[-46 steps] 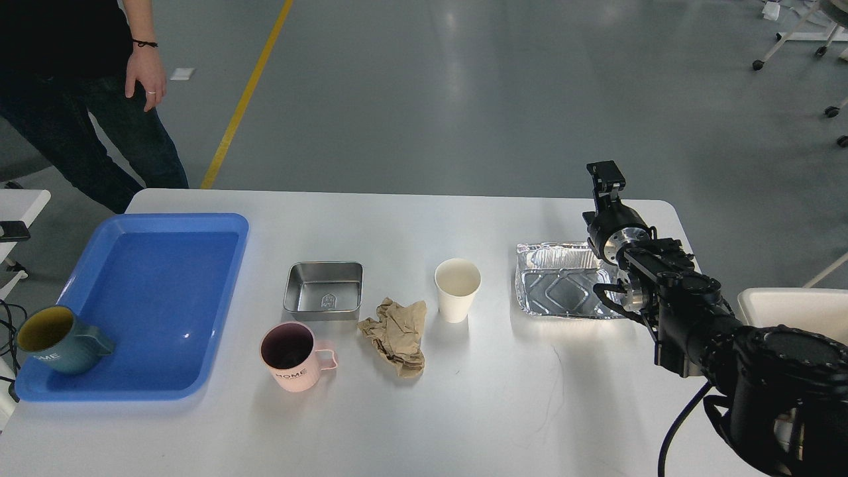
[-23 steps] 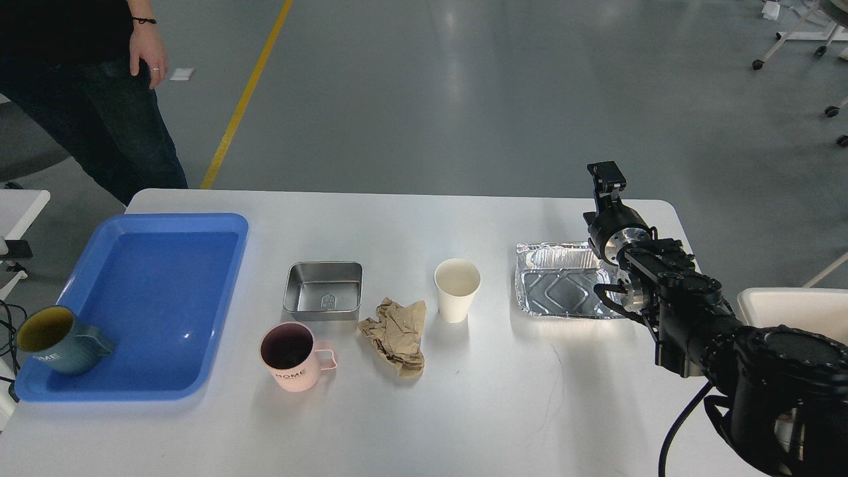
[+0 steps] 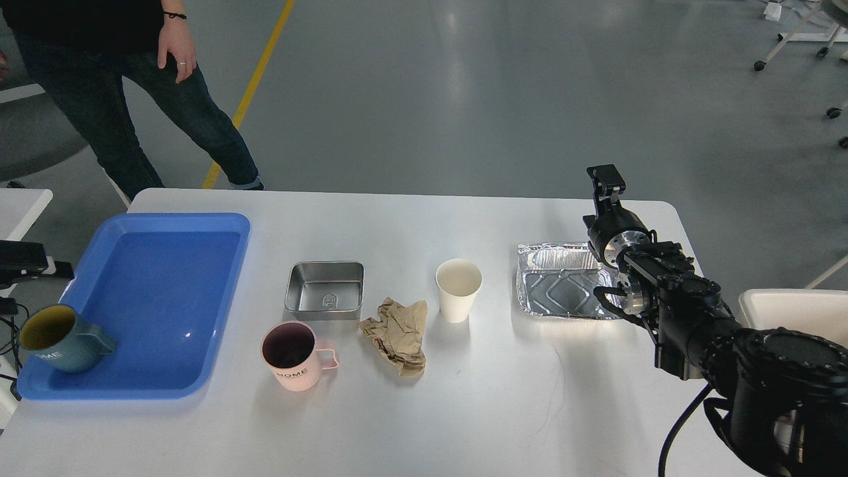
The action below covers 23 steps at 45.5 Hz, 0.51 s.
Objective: Tidy desktop
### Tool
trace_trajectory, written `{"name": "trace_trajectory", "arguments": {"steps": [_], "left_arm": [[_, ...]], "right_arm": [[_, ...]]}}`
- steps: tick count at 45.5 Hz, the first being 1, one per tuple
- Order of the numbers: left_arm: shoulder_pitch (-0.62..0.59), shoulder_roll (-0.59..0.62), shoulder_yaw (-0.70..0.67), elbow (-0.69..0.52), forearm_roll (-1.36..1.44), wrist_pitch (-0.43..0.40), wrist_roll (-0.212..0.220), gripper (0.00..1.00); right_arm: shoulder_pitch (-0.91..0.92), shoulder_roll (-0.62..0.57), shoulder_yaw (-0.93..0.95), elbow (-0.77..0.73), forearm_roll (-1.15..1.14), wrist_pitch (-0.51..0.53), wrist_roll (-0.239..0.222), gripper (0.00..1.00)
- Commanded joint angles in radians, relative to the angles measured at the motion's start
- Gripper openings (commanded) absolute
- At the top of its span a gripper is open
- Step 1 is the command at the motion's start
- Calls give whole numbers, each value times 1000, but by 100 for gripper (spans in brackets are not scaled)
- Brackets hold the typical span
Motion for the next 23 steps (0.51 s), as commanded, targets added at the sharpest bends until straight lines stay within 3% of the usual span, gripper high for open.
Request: {"name": "trace_trajectory", "arguments": {"steps": [1,6,16,23], "left_arm": [[-5,-134,1,29,7,5,95,98],[-2,-248,3,61,13,5,140,98],[2,-354,17,81,20,10,150,98],[12,-443,20,113,25,11,213,98]], "right_arm": [[-2,0,0,0,0,0,-1,100],[-2,-3,0,0,0,0,1,100],[-3,-6,0,0,0,2,-1,100],[-3,-6,-1,0,0,3,-1,100]]}}
